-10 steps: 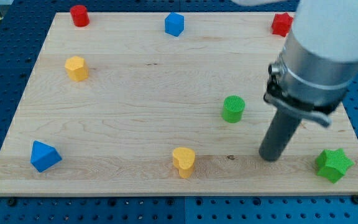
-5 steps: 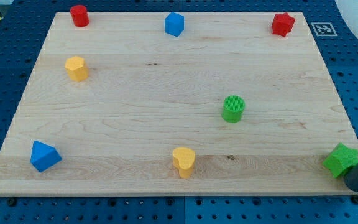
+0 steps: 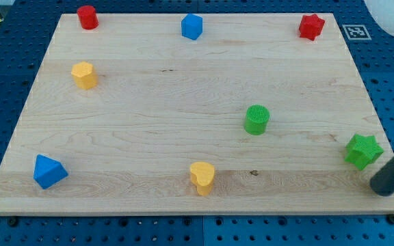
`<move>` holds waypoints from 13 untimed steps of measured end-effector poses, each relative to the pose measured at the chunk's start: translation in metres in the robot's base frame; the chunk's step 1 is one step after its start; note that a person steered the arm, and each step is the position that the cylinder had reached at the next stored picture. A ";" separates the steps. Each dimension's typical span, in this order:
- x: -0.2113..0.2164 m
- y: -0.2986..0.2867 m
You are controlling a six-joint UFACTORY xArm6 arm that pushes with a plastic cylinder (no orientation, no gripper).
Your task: Push the green star to center right
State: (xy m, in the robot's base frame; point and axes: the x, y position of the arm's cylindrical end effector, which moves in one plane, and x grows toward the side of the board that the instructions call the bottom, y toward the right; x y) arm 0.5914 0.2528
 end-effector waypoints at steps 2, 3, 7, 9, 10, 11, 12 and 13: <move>-0.085 0.000; -0.107 0.000; -0.073 -0.019; -0.122 -0.002; -0.113 0.007; -0.085 0.007; -0.082 -0.020; -0.085 -0.054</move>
State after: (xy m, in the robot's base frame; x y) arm 0.5060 0.1987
